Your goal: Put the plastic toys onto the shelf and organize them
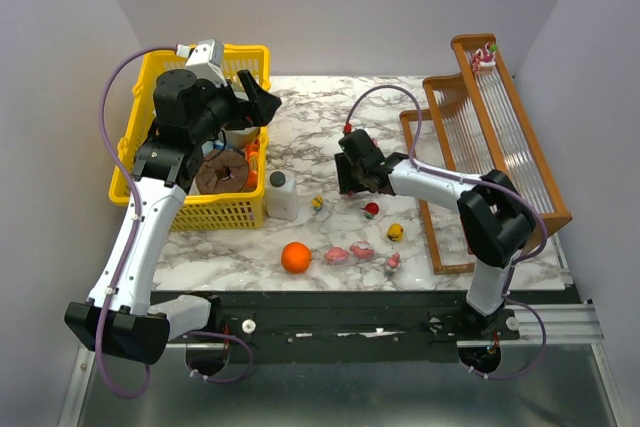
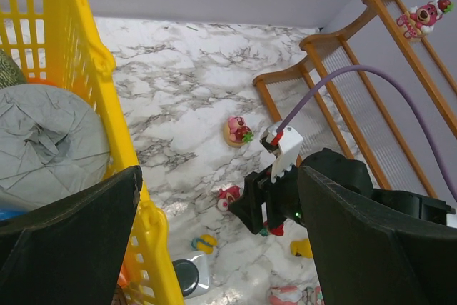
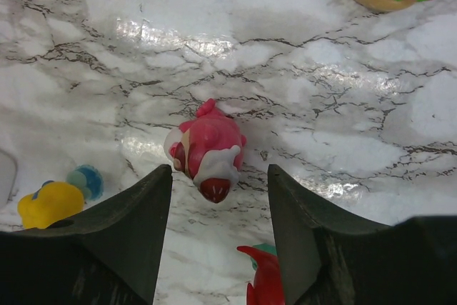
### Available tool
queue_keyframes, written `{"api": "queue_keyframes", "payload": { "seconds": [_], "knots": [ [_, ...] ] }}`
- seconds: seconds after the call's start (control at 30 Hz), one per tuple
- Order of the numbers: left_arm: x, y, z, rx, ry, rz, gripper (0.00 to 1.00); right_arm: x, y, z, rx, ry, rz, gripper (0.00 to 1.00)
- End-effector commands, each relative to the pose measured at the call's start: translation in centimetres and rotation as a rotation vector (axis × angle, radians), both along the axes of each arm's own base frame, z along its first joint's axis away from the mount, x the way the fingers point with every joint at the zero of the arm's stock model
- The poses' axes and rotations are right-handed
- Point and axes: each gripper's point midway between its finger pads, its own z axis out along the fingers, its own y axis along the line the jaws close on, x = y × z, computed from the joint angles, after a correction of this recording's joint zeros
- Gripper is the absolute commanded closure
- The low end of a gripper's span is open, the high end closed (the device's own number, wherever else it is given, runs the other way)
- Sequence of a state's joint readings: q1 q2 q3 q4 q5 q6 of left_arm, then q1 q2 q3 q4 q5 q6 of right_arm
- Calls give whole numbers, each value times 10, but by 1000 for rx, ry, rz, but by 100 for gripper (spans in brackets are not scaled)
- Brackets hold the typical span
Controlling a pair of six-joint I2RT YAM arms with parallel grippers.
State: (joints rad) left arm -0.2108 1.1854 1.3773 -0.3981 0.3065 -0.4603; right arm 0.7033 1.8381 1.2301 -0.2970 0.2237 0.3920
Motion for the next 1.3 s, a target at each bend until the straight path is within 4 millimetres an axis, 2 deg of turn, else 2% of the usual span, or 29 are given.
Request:
{"api": "queue_keyframes", "payload": {
  "seconds": [0.0,0.07,0.27,0.3,0.37,0.4,0.47,0.5,0.63,0.7,0.73,0.9,1.0,1.07,1.13,1.17,1.27],
  "knots": [
    [-3,-1,2,25,-19,-18,1,13,6,1,-16,-38,2,37],
    [-2,0,3,30,-22,-18,1,16,10,-1,-12,-38,8,39],
    [0,2,2,48,-26,-11,1,18,11,2,-12,-47,5,57],
    [0,2,2,50,-26,-9,1,19,10,3,-16,-51,4,65],
    [0,2,3,51,-26,-11,1,21,10,6,-18,-62,9,74],
    [0,2,2,52,-27,-10,1,21,11,8,-16,-67,15,86],
    [1,2,2,53,-26,-10,1,22,9,20,-22,-86,22,96],
    [1,2,3,53,-29,-10,1,25,7,30,-29,-106,15,99],
    [0,0,4,52,-31,-18,1,28,-10,85,-53,-181,29,99],
    [1,0,3,51,-29,-21,1,20,-21,118,-44,-196,56,99],
    [0,0,3,51,-28,-24,1,26,-28,144,-35,-231,57,99],
    [0,-4,3,46,-33,-46,1,5,-70,226,-54,-287,103,99],
    [-1,-9,2,52,-41,-77,1,-8,-98,257,-86,-311,107,99],
    [-3,-11,5,51,-53,-99,1,-14,-121,261,-94,-273,71,96],
    [-3,-12,6,50,-64,-101,1,-15,-144,276,-100,-289,5,95],
    [-2,-13,7,50,-66,-101,1,-19,-151,277,-117,-284,-12,94],
    [0,-14,6,45,-55,-106,1,-28,-174,301,-112,-327,-69,94]
  ]
}}
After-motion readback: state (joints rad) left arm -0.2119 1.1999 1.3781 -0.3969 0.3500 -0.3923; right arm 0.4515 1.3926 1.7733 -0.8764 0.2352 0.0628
